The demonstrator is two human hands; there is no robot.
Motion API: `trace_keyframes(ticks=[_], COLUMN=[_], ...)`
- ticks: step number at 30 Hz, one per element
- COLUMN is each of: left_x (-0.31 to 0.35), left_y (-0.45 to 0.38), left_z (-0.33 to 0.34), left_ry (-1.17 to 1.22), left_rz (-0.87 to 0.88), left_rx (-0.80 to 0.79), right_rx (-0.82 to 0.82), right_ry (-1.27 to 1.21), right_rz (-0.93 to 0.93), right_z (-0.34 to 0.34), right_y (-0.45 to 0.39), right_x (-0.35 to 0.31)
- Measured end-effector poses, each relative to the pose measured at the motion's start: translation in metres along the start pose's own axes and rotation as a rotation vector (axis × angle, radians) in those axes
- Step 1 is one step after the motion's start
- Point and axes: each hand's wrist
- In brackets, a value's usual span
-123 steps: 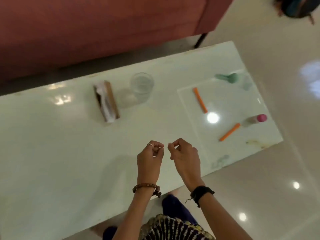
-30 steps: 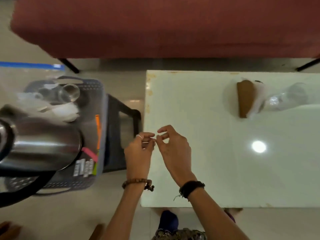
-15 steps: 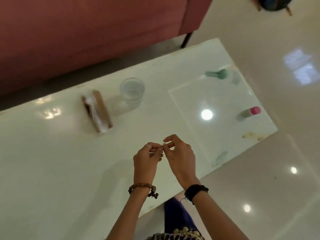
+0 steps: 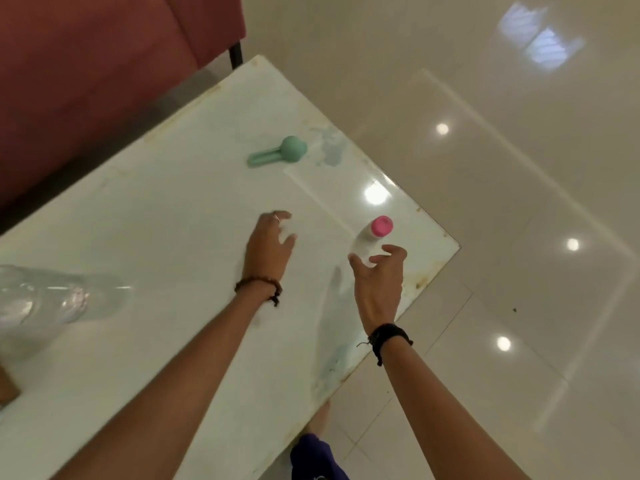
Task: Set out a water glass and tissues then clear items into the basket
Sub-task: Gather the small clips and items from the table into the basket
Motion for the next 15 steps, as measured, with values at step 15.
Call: trace_keyframes(ticks=[15], left_x=[0.020], left_y=[-0.109], left_z=[-0.012], left_ry=[-0.474], left_rz=[-0.043], left_rx=[0.128], right_rx=[0.069], right_ry=[0.208], right_rz=[-0.165], right_z=[-0.003], right_y=[-0.050], right_x=[0.016])
Point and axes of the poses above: each hand's wrist, its own y-axis away from the middle knuckle, its own z-axis out of the palm, x = y × z, and after that the axes turned 9 degrees about -x, right-handed
